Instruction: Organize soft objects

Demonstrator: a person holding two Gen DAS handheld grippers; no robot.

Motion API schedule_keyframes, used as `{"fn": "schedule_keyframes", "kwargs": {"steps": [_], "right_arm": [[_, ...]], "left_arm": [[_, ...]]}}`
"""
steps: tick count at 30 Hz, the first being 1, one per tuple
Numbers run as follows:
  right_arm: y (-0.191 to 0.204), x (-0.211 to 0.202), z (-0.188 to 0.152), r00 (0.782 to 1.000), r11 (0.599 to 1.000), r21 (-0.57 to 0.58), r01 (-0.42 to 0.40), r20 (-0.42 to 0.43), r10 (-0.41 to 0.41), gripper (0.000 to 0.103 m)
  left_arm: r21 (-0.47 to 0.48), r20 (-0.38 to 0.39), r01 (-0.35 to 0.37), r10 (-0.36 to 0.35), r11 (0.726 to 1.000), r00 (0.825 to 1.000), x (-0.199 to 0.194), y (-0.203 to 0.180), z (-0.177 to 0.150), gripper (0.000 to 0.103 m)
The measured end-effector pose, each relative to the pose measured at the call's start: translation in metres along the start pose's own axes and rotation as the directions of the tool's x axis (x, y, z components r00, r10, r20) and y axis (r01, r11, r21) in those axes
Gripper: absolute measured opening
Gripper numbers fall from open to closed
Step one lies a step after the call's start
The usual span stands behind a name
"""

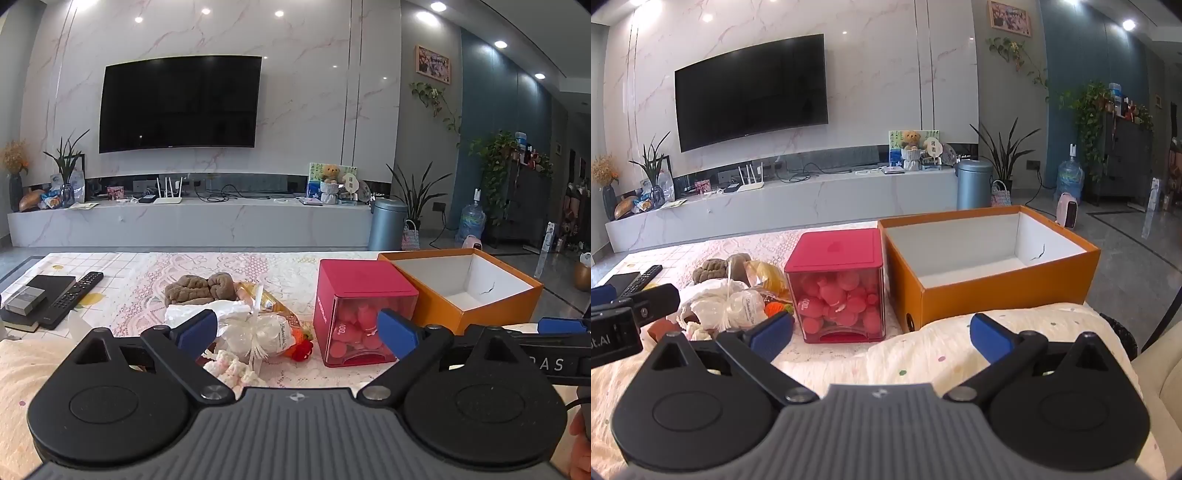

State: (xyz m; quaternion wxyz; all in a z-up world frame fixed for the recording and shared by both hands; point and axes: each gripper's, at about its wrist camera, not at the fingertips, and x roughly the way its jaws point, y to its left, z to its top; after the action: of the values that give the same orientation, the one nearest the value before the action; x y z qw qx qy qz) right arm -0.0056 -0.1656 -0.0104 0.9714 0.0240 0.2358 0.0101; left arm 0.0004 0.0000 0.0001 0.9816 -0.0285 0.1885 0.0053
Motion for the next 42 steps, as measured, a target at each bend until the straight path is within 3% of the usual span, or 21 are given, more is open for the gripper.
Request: {"fn": "schedule_keyframes", "kwargs": {"steps": [11, 42], "right_arm": [[0.003, 0.003, 0.002, 1.0, 1.0, 0.007, 0.003, -0.013, -0.002, 0.1], [0.002, 0.009, 0.0, 0.999, 1.0, 0.013, 0.002, -0.047, -0.001, 0.1]], "left_arm": [[0.014, 0.018, 0.002, -0.003, 1.0, 1.0, -0.006, -0.011, 0.002, 0.103], [-0.02, -0.028, -0.008, 0.007, 1.0, 1.0, 0.004, 0.004, -0.006, 0.103]]}}
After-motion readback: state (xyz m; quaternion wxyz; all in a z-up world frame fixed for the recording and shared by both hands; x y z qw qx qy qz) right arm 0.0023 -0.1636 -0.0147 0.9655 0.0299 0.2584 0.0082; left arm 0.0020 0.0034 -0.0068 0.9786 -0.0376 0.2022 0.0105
